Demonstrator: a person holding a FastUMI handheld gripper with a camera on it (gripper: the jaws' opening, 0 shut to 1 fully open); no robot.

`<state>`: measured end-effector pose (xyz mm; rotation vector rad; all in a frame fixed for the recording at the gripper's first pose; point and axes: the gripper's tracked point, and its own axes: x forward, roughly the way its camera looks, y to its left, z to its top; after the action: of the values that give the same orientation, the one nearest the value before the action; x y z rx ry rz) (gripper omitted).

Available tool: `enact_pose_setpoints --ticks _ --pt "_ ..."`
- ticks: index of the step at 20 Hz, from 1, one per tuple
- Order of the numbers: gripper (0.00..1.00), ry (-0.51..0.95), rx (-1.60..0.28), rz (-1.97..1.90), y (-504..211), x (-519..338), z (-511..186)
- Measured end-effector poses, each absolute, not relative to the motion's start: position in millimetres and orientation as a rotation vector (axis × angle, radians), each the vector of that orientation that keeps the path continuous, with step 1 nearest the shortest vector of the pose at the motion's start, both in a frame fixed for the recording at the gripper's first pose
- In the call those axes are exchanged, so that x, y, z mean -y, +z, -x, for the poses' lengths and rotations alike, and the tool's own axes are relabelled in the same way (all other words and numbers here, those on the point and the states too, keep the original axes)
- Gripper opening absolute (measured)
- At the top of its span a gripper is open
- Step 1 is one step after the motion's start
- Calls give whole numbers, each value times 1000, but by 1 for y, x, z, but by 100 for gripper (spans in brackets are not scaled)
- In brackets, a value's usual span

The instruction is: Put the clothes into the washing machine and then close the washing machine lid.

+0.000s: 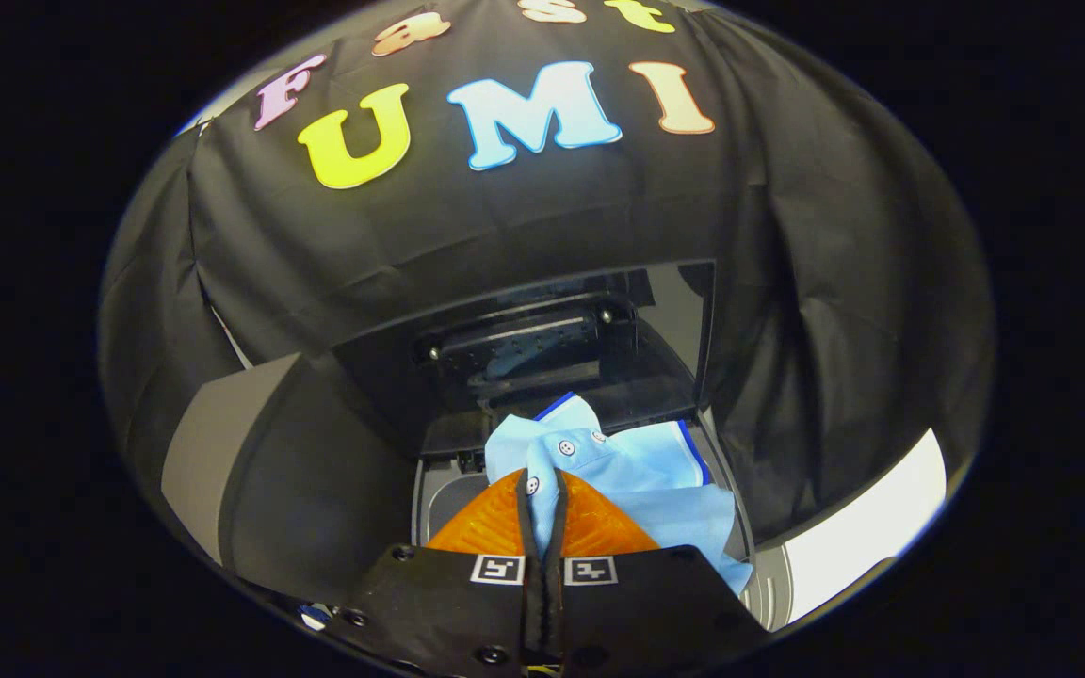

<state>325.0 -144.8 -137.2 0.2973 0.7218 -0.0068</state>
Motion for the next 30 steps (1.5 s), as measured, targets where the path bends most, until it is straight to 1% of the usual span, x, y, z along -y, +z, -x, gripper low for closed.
enact_pose_setpoints --ticks 5,11,15,17,20,24,30 --pt "2 -26 -772 -268 -177 145 -330" --pt "1 -35 -815 -241 -199 140 -335" --pt "65 -39 -885 -256 -219 140 -331" --pt "96 -72 -853 -220 -214 148 -332" --pt "98 -43 -841 -201 -206 144 -329" --pt "98 -30 -769 -188 -174 144 -336" --pt "98 -3 -634 -184 -97 141 -354"
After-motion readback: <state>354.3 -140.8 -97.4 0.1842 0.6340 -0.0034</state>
